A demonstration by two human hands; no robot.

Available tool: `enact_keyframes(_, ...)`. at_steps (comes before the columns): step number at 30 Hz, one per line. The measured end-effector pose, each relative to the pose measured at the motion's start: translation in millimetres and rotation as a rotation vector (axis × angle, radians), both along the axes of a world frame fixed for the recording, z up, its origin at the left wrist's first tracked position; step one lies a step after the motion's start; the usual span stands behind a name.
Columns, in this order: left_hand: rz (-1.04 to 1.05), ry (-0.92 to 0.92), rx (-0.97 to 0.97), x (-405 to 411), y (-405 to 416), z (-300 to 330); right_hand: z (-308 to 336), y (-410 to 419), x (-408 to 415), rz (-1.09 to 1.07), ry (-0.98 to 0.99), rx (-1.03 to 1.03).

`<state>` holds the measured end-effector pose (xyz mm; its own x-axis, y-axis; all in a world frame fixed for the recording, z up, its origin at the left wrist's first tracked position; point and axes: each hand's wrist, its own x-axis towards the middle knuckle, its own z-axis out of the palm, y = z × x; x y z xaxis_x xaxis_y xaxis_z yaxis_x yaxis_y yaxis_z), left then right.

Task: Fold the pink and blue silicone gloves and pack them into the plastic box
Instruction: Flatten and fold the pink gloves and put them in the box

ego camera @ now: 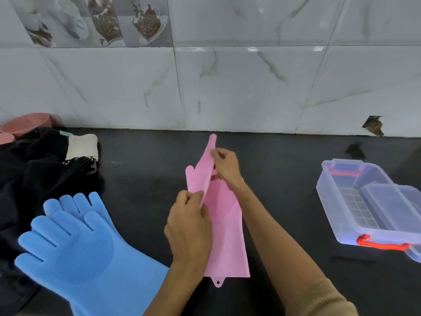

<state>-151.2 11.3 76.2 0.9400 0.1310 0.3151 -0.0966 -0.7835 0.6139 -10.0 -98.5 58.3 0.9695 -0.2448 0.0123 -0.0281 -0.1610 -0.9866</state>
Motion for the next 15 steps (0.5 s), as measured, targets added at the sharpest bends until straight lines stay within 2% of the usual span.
enact_keyframes(4,-0.266,-0.098,0.087,-21,-53,2,7,-72,-18,-0.065,0.056,0.003)
enact_keyframes(7,-0.457,-0.288,0.197,-35,-96,-28,-9,-125,-42,-0.127,0.148,-0.056)
enact_keyframes(9,-0.621,-0.308,0.215,-39,-108,-55,-26,-150,-61,-0.187,0.195,-0.054)
enact_keyframes(10,-0.620,-0.324,0.314,-26,-107,-62,-35,-159,-69,-0.218,0.223,-0.056)
enact_keyframes(11,-0.506,-0.316,0.387,4,-101,-65,-44,-167,-77,-0.249,0.253,-0.058)
enact_keyframes(13,-0.202,-0.221,0.513,73,-69,-54,-56,-177,-86,-0.304,0.288,-0.056)
enact_keyframes(15,-0.085,-0.083,0.560,95,-67,-63,-60,-183,-88,-0.347,0.285,-0.080)
